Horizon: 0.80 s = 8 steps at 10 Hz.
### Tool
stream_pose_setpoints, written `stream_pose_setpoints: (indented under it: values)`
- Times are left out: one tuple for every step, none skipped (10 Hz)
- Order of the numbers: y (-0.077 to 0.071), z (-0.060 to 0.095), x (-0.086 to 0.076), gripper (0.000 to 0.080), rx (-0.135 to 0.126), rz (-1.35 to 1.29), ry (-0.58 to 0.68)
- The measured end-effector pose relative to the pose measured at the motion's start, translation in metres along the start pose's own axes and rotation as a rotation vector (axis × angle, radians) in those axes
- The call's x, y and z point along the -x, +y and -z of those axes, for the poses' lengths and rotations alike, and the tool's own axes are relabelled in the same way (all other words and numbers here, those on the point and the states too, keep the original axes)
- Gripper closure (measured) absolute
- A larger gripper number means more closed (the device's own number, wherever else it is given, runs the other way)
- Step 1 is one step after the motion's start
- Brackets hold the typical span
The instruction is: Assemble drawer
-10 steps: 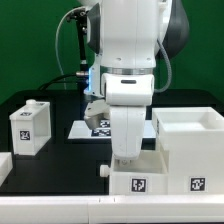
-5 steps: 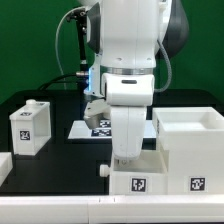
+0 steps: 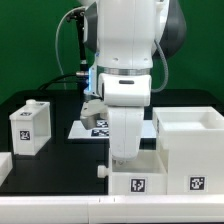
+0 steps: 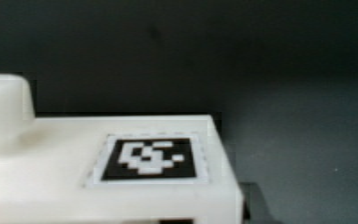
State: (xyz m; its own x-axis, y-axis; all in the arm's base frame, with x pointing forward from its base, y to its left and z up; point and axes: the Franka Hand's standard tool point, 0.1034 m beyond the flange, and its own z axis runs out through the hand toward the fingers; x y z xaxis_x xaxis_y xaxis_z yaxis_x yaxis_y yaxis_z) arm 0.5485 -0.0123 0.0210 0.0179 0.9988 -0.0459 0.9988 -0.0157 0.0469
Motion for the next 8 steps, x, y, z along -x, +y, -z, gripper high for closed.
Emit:
stream_pose_setpoints:
  values:
    - [0.000, 0.000, 0.000, 0.0761, 0.000, 0.000, 0.000]
    - [0.000, 0.000, 0.000, 0.0761, 0.000, 0.000, 0.000]
    - [0.000, 0.001, 0.001, 0.0761, 0.001, 0.005, 0.000]
    - [0.002, 0.003, 0.002, 0.0761, 0.006, 0.018, -0.001]
    - [0.003, 0.006, 0.003, 0.0761, 0.006, 0.018, -0.002]
    - [0.005, 0.010, 0.003, 0.0761, 0.009, 0.017, -0.004]
    - [0.005, 0.011, 0.003, 0.0761, 0.007, 0.017, -0.004]
    - [0.004, 0.010, 0.001, 0.0761, 0.004, 0.000, -0.004]
